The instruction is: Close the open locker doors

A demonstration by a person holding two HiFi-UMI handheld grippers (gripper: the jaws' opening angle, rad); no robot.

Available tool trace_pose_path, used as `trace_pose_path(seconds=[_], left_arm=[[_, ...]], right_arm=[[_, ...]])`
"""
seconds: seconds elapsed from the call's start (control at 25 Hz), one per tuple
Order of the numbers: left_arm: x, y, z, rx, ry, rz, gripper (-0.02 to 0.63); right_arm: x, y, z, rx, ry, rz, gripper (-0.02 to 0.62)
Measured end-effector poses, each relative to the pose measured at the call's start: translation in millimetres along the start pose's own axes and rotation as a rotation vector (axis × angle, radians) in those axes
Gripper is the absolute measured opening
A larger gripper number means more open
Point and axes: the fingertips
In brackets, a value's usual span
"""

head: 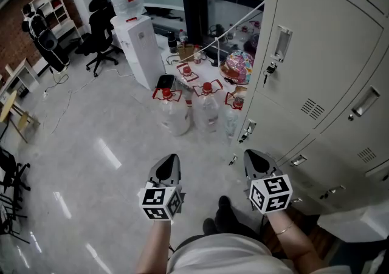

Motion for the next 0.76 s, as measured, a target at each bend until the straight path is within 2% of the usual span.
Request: trace_pose_path(seconds=[0.76], left_arm=[[5,-4,-11,0.0,0.014,-0.009,0.02]], right_arm=[[15,-11,0,0.027,0.031,0.012,0.002]])
Point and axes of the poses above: the fingertips, and each gripper's own axes: z forward along the fingers, x to its left, y out of its top, and after that the axes turned 1 degree about -z, right-handed
